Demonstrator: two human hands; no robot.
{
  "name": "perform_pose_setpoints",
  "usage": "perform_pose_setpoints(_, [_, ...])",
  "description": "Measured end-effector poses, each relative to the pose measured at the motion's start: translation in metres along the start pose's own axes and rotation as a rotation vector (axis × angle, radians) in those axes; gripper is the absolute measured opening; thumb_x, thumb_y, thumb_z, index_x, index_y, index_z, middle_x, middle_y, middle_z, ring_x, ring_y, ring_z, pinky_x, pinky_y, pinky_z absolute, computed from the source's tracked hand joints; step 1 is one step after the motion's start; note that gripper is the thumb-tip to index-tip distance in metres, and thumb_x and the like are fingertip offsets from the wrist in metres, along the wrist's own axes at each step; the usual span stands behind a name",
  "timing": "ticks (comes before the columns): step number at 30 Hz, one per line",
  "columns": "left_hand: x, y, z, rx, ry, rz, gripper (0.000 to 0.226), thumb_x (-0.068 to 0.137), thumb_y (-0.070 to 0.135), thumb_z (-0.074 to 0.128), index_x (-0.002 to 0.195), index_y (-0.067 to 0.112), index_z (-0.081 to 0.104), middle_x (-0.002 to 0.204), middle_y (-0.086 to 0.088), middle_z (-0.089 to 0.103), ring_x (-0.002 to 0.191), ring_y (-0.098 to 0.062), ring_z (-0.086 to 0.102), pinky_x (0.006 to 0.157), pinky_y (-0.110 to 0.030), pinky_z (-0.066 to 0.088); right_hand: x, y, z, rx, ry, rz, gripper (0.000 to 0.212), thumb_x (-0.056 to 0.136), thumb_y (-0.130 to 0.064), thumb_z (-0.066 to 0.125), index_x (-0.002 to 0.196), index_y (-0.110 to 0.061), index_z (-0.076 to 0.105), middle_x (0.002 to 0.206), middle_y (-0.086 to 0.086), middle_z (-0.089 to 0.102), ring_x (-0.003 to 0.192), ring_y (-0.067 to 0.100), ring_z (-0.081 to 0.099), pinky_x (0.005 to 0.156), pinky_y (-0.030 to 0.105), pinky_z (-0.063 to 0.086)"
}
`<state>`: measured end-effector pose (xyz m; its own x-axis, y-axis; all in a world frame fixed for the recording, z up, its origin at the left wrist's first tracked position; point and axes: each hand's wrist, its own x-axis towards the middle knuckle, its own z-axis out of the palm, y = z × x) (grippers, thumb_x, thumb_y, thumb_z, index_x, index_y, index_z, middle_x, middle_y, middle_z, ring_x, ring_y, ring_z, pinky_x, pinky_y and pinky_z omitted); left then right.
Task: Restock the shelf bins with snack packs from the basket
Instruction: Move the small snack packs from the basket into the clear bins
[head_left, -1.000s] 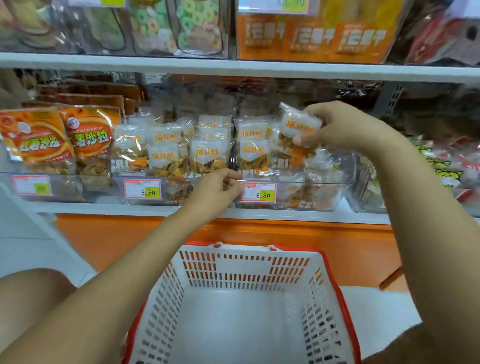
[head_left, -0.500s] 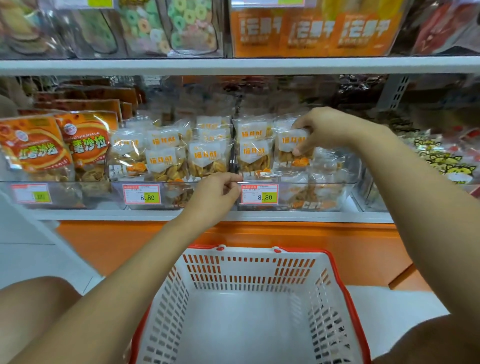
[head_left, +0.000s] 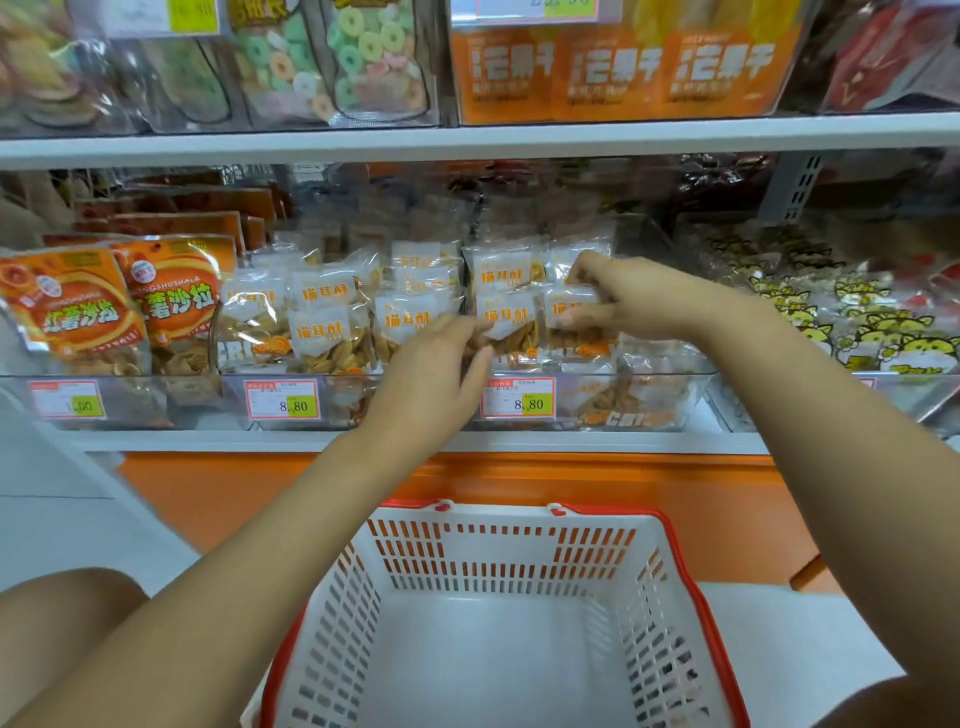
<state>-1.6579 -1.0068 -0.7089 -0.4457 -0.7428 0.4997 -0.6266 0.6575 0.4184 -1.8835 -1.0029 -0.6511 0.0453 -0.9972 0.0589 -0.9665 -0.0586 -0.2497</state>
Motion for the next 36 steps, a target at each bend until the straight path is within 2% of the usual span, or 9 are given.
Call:
perform_pose_setpoints(4, [0.032,0.02,-0.001,0.183,-0.025,0.119,0.05,0.102,0.023,0.036,0.149,0.01,0.026,0.147,-0.006,0.038,0.135,-0.019,0.034,0.108,-0.026,0.027,0.001,0.009,0.003,0.046,0.205,-0.059,0.033,0.084,-0.032,0.069,0.102,-0.014,0.049,0.092,0.006,0.054,0.083,0.023,0.052,0.065,0.032,0.036])
perform_pose_setpoints(8, [0.078,0.021,0.017,0.341,-0.13,0.07,0.052,0.104,0.022,0.026,0.152,0.005,0.01,0.159,-0.01,0.014,0.148,-0.023,0.007,0.12,-0.032,0.007,0.003,0.013,0.014,-0.049,0.334,-0.09,0.032,0.087,-0.031,0.067,0.113,-0.014,0.058,0.117,0.008,0.049,0.111,0.026,0.042,0.088,0.034,0.035])
perform_pose_setpoints(11, [0.095,0.016,0.028,0.344,-0.175,0.055,0.053,0.105,0.032,0.022,0.15,0.004,0.018,0.156,-0.013,0.024,0.145,-0.026,0.016,0.119,-0.036,0.006,0.001,0.018,0.023,-0.017,0.328,-0.102,0.031,0.09,-0.028,0.063,0.117,-0.014,0.058,0.124,0.008,0.048,0.116,0.027,0.042,0.095,0.034,0.034])
perform_pose_setpoints(14, [0.094,0.011,0.034,0.33,-0.158,0.084,0.049,0.104,0.036,0.024,0.141,0.009,0.04,0.14,-0.014,0.046,0.132,-0.028,0.035,0.113,-0.037,0.019,-0.002,0.02,0.017,0.048,0.301,-0.145,0.019,0.094,-0.026,0.056,0.106,-0.012,0.062,0.11,0.007,0.056,0.104,0.023,0.05,0.086,0.03,0.036])
perform_pose_setpoints(17, [0.089,0.008,0.034,0.347,-0.163,0.044,0.05,0.103,0.04,0.022,0.131,0.01,0.051,0.125,-0.014,0.053,0.122,-0.03,0.042,0.103,-0.037,0.029,-0.002,0.02,0.01,0.096,0.329,-0.162,0.026,0.099,-0.022,0.046,0.095,-0.006,0.066,0.097,0.009,0.062,0.098,0.024,0.054,0.079,0.03,0.035])
perform_pose_setpoints(22, [0.098,0.009,0.029,0.359,-0.251,0.068,0.059,0.099,0.054,0.02,0.132,0.015,0.048,0.126,-0.014,0.055,0.12,-0.029,0.046,0.1,-0.04,0.034,0.009,0.015,0.008,0.21,0.429,0.005,0.022,0.099,-0.02,0.045,0.107,-0.008,0.061,0.106,0.007,0.056,0.097,0.021,0.053,0.075,0.026,0.034])
perform_pose_setpoints(26, [0.101,0.011,0.04,0.399,-0.25,0.081,0.057,0.099,0.055,0.018,0.134,0.021,0.046,0.132,-0.01,0.054,0.126,-0.028,0.043,0.107,-0.041,0.026,0.026,0.013,0.005,0.23,0.401,0.116,0.019,0.094,-0.022,0.054,0.107,-0.011,0.061,0.108,0.006,0.059,0.096,0.022,0.057,0.077,0.028,0.042])
perform_pose_setpoints(31, [0.102,0.014,0.055,0.439,-0.108,0.021,0.063,0.099,0.055,0.018,0.121,0.011,0.057,0.121,-0.012,0.058,0.117,-0.029,0.047,0.108,-0.041,0.026,0.035,0.011,-0.001,0.25,0.246,0.231,0.02,0.093,-0.021,0.058,0.092,-0.003,0.067,0.07,0.003,0.063,0.067,0.017,0.059,0.065,0.03,0.047])
perform_pose_setpoints(36, [0.102,0.014,0.062,0.402,-0.024,0.042,0.083,0.088,0.059,-0.001,0.139,0.009,0.042,0.139,-0.01,0.046,0.131,-0.026,0.036,0.116,-0.041,0.013,0.04,0.014,0.007,0.159,0.38,0.208,0.009,0.094,-0.017,0.054,0.095,-0.012,0.06,0.113,0.01,0.049,0.111,0.028,0.043,0.092,0.035,0.037])
